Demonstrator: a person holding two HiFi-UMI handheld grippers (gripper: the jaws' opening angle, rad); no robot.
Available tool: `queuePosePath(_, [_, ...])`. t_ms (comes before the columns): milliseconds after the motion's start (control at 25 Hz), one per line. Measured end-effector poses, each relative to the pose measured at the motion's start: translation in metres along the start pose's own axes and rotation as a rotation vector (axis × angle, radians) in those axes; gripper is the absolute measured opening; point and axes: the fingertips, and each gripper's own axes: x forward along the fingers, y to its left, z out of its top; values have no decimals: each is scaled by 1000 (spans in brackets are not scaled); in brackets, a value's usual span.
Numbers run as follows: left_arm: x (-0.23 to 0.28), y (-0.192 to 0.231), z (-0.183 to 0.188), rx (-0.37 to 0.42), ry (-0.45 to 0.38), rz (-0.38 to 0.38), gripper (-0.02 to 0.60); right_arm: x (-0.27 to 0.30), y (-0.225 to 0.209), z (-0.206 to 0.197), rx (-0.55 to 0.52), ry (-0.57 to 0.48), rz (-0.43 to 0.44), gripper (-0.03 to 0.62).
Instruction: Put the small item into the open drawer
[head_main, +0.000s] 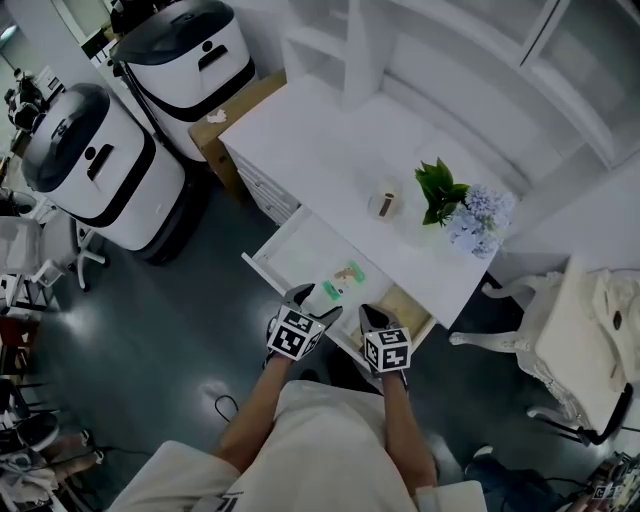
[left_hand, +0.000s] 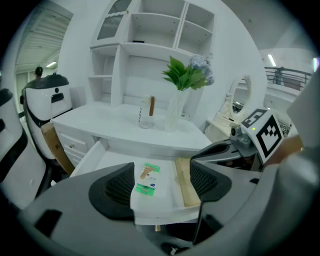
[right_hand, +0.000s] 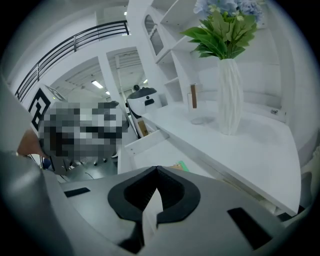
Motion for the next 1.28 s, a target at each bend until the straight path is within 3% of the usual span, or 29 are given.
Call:
queuePosePath(120, [-2,-10,-9,36,-5,-29,358,-3,10,-5,-8,8,4,25])
queuePosePath(440, [-9,-13,-11,45,-34,-41,351,-11,16,-8,4,-6,-1,25])
queuePosePath(880, [-15,-18,-15,19,-67,-32,271,-22,12,-12,5,-26,-8,25])
queuePosePath(960, [-15,-19,-16,16,-69,-31,244,-24,9,-13,14,-29,-13,25])
queuePosePath(1120, [-17,-24,-10,21,-84,-32,112,-26,9,-17,-37,-7,-20,25])
queuePosePath(1280, [-18,-23,-8,9,-97,-20,48,-25,13,-15,-47,-12,-9,25])
